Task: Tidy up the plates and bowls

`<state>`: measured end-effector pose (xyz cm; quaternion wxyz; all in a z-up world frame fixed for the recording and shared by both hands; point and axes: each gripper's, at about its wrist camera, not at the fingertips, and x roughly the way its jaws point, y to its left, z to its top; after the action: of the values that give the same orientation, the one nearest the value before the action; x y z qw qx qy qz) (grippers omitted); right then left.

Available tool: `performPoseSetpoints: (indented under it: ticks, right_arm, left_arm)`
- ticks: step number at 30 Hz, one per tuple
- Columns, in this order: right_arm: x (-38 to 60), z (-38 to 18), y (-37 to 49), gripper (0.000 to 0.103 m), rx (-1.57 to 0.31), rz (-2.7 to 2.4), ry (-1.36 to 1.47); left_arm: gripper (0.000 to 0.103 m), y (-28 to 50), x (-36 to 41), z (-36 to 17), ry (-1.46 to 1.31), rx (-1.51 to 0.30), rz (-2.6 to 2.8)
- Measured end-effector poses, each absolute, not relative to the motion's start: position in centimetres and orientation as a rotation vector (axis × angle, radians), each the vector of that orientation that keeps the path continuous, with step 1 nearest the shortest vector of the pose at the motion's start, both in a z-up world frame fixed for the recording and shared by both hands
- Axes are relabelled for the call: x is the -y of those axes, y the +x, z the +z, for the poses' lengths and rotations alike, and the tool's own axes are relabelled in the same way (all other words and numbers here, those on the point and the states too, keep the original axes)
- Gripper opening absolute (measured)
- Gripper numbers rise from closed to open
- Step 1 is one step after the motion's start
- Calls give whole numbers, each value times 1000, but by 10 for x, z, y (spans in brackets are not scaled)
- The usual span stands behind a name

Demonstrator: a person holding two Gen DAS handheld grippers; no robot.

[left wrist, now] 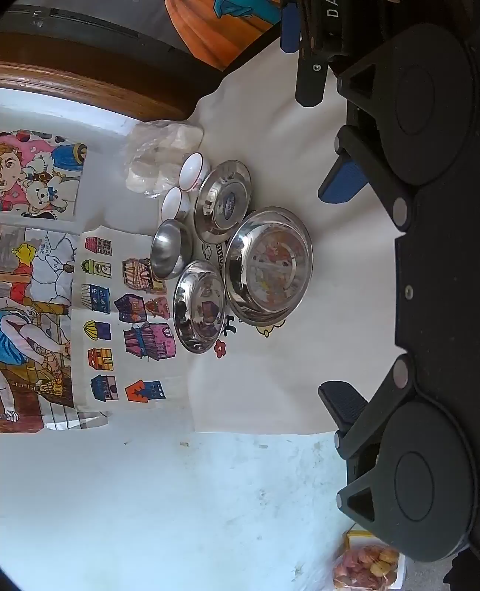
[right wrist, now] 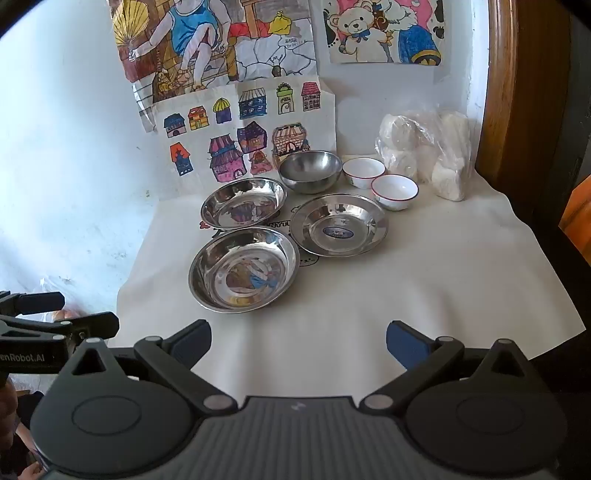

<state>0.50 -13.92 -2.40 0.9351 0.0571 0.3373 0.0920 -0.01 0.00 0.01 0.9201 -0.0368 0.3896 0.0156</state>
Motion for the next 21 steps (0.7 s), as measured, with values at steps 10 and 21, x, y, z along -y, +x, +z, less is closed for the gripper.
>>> performPoseSetpoints:
  ticks: [10,21]
  right_arm:
    - [140,-23,2,103,-686,187,115]
    - [141,-22,-3,103,-687,198,115]
  left_arm:
    - [102,-3,4,-2,-76,-798,17]
    - [102,-6,2,-2,-70,-800,9]
